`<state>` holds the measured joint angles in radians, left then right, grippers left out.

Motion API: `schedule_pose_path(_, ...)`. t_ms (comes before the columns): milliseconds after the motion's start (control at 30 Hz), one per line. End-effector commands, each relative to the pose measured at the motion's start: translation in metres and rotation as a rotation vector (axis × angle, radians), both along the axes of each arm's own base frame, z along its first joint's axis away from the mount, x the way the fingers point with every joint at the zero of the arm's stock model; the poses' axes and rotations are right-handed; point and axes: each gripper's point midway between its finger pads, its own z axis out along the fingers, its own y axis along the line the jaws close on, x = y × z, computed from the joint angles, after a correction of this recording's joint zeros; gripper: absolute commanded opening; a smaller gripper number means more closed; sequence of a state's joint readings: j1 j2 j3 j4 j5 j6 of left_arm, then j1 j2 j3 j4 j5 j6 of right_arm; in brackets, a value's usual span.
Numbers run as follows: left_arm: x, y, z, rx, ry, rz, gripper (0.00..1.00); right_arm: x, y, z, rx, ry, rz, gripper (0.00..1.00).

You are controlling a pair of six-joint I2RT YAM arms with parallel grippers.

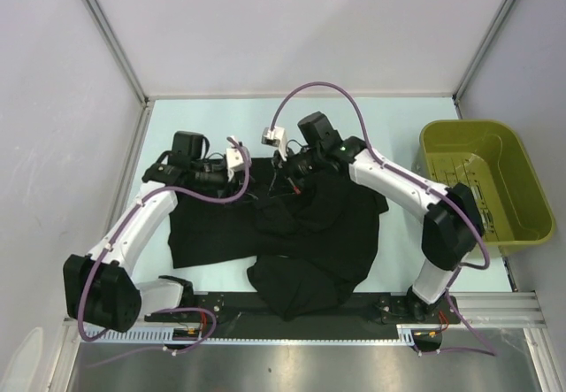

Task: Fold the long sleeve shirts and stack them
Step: Fold the shirt

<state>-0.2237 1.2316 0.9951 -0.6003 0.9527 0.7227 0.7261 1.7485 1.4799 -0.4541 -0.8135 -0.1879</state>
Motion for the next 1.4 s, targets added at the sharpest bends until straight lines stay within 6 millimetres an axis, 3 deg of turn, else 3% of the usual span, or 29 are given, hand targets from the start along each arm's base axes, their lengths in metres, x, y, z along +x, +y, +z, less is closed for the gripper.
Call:
schedule_pose_path(0, -0.045, -0.02, 0.025, -0.048, -0.019, -0.147, 0.47, -0.017, -0.007, 0.047, 0.081, -0.163, 0.016, 0.0)
schedule_pose_path(133, -0.078, -0.026, 0.046, -0.062, -0.042, -0.193, 0.06, -0.03, -0.016, 0.054, 0.086, -0.197, 0.016, 0.0)
schedule_pose_path(200, -0.1, -0.032, 0.052, -0.066, -0.038, -0.233, 0.0, -0.036, -0.022, 0.066, 0.108, -0.24, 0.008, 0.0)
schedule_pose_path(233, -0.105, -0.032, 0.051, -0.057, -0.037, -0.232, 0.0, -0.041, -0.026, 0.06, 0.099, -0.246, 0.011, 0.0)
schedule_pose_path(300, -0.122, -0.035, 0.052, -0.057, -0.025, -0.251, 0.0, -0.047, -0.032, 0.069, 0.107, -0.29, -0.006, 0.01)
schedule_pose_path(333, -0.126, -0.036, 0.049, -0.05, -0.014, -0.25, 0.0, -0.049, -0.035, 0.068, 0.1, -0.295, -0.013, 0.14)
schedule_pose_path(400, -0.134, -0.037, 0.049, -0.042, -0.014, -0.245, 0.0, -0.053, -0.048, 0.068, 0.061, -0.297, -0.029, 0.2)
schedule_pose_path(433, -0.137, -0.038, 0.051, -0.045, -0.012, -0.249, 0.0, -0.053, -0.054, 0.067, 0.044, -0.299, -0.042, 0.32)
schedule_pose_path(500, -0.149, -0.042, 0.053, -0.044, -0.001, -0.269, 0.0, -0.049, -0.073, 0.063, -0.015, -0.319, -0.103, 0.44)
schedule_pose_path(567, -0.163, -0.044, 0.056, -0.064, 0.029, -0.312, 0.0, -0.036, -0.095, 0.053, -0.082, -0.315, -0.17, 0.72)
schedule_pose_path(600, -0.17, -0.044, 0.053, -0.071, 0.074, -0.32, 0.0, -0.032, -0.105, 0.045, -0.104, -0.302, -0.187, 0.92)
schedule_pose_path(633, -0.179, -0.044, 0.054, -0.078, 0.092, -0.341, 0.0, -0.025, -0.112, 0.039, -0.119, -0.272, -0.208, 0.99)
schedule_pose_path(667, -0.194, -0.045, 0.053, -0.076, 0.104, -0.392, 0.0, -0.009, -0.13, 0.032, -0.128, -0.214, -0.265, 1.0)
schedule_pose_path(767, -0.214, -0.042, 0.049, -0.045, 0.081, -0.48, 0.0, 0.02, -0.149, 0.002, -0.186, -0.043, -0.348, 1.0)
schedule_pose_path(800, -0.215, -0.041, 0.052, -0.038, 0.068, -0.494, 0.0, 0.042, -0.166, 0.002, -0.188, -0.017, -0.414, 0.99)
schedule_pose_path(833, -0.22, -0.038, 0.046, -0.008, 0.091, -0.511, 0.0, 0.054, -0.173, -0.02, -0.226, 0.064, -0.431, 0.93)
schedule_pose_path(867, -0.224, -0.037, 0.045, 0.006, 0.055, -0.554, 0.0, 0.066, -0.18, -0.024, -0.233, 0.085, -0.461, 0.89)
schedule_pose_path(900, -0.226, -0.036, 0.046, 0.02, 0.036, -0.57, 0.0, 0.086, -0.2, -0.034, -0.251, 0.113, -0.537, 0.87)
schedule_pose_path(933, -0.228, -0.03, 0.039, 0.061, 0.045, -0.577, 0.0, 0.104, -0.207, -0.029, -0.25, 0.105, -0.579, 0.79)
schedule_pose_path(967, -0.228, -0.029, 0.035, 0.081, 0.017, -0.606, 0.0, 0.119, -0.218, -0.049, -0.293, 0.152, -0.618, 0.74)
schedule_pose_path(1033, -0.229, -0.022, 0.028, 0.125, 0.027, -0.615, 0.0, 0.155, -0.245, -0.043, -0.295, 0.15, -0.728, 0.62)
schedule_pose_path(1133, -0.227, -0.02, 0.021, 0.155, 0.021, -0.62, 0.0, 0.187, -0.277, -0.068, -0.354, 0.192, -0.814, 0.52)
schedule_pose_path(1167, -0.227, -0.02, 0.02, 0.159, 0.019, -0.621, 0.0, 0.205, -0.285, -0.061, -0.367, 0.135, -0.833, 0.5)
schedule_pose_path(1200, -0.226, -0.019, 0.018, 0.164, 0.021, -0.62, 0.0, 0.214, -0.289, -0.077, -0.395, 0.151, -0.836, 0.47)
schedule_pose_path(1233, -0.225, -0.019, 0.016, 0.173, 0.021, -0.617, 0.0, 0.222, -0.296, -0.08, -0.43, 0.139, -0.856, 0.47)
schedule_pose_path(1267, -0.225, -0.019, 0.014, 0.179, 0.023, -0.617, 0.0, 0.237, -0.298, -0.069, -0.423, 0.091, -0.861, 0.47)
schedule_pose_path(1300, -0.224, -0.018, 0.011, 0.185, 0.027, -0.616, 0.0, 0.246, -0.299, -0.083, -0.441, 0.105, -0.859, 0.46)
schedule_pose_path(1367, -0.223, -0.018, 0.009, 0.19, 0.025, -0.612, 0.0, 0.262, -0.301, -0.079, -0.446, 0.074, -0.87, 0.42)
